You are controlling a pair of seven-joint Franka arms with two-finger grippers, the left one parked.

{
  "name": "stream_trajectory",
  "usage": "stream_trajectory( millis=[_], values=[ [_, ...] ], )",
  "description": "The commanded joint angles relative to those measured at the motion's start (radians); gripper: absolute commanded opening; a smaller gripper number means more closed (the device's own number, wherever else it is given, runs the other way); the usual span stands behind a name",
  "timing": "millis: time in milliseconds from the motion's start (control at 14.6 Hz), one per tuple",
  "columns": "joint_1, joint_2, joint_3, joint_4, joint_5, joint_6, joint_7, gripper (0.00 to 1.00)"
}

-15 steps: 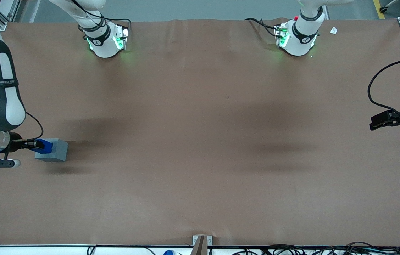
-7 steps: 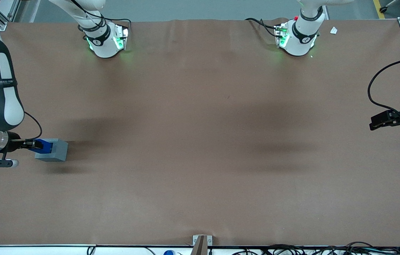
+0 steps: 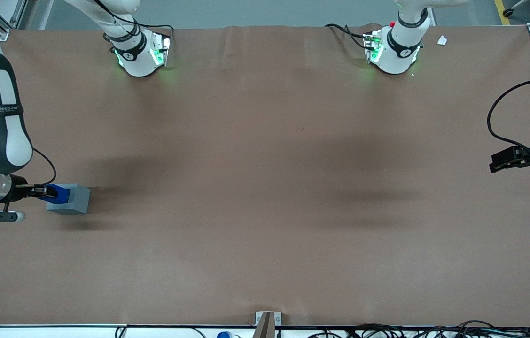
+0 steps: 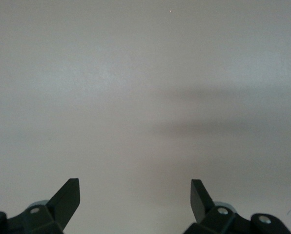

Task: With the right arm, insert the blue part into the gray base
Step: 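Lower the blue cube into the gray base's square opening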

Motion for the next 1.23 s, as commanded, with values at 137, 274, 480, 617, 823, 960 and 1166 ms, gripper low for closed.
stream_trajectory(
  millis=[137,274,480,617,823,960,1166],
  values=[
    [-0.005,-0.002,0.011,-0.004,-0.013,0.005,0.000,0.02],
    [-0.005,0.002,0.011,-0.004,-0.013,0.005,0.000,0.02],
    [-0.005,0.007,0.011,-0.003,-0.013,0.006,-0.003,0.02],
    [-0.007,0.009,0.011,0.000,-0.013,0.006,-0.005,0.02],
    [-0.007,0.013,0.011,0.003,-0.015,0.008,-0.005,0.02],
    [-0.005,0.018,0.011,0.008,-0.015,0.008,-0.006,0.04],
    [-0.005,0.025,0.011,0.010,-0.015,0.008,-0.008,0.45]
  ],
)
